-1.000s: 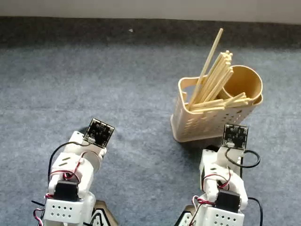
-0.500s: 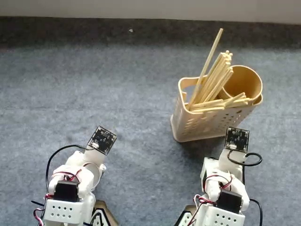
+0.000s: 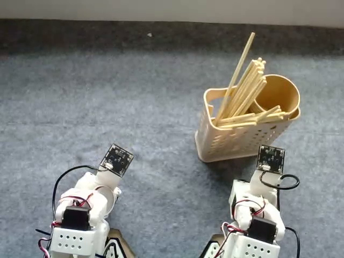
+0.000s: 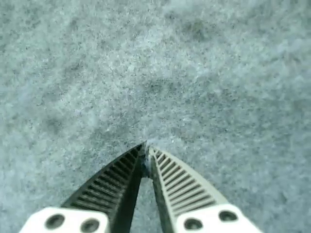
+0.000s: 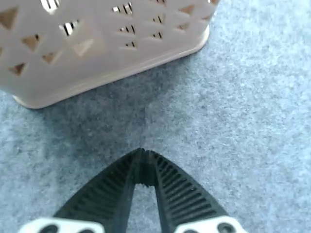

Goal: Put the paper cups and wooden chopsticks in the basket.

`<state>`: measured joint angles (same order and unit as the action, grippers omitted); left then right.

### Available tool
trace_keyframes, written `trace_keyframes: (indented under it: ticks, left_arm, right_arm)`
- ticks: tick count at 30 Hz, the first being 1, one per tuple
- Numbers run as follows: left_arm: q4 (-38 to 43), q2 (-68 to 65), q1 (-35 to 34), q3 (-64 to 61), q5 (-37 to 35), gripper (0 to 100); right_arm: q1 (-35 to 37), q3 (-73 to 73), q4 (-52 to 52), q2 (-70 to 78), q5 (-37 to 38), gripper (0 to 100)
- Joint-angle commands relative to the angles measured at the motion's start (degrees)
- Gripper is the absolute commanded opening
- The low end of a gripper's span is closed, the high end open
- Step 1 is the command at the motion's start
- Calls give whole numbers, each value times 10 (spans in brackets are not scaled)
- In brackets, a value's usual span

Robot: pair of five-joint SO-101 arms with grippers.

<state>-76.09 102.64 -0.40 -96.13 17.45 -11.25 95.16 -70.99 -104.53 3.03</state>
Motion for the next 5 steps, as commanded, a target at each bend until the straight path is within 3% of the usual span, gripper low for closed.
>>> trace_keyframes:
  ticks: [1, 5]
  left_arm:
    - [-7, -1, -5, -11, -4, 7]
    - [-7, -1, -5, -11, -4, 7]
  right_arm:
    - [-6, 89, -4, -5, -6, 5]
    - [-6, 89, -4, -5, -6, 5]
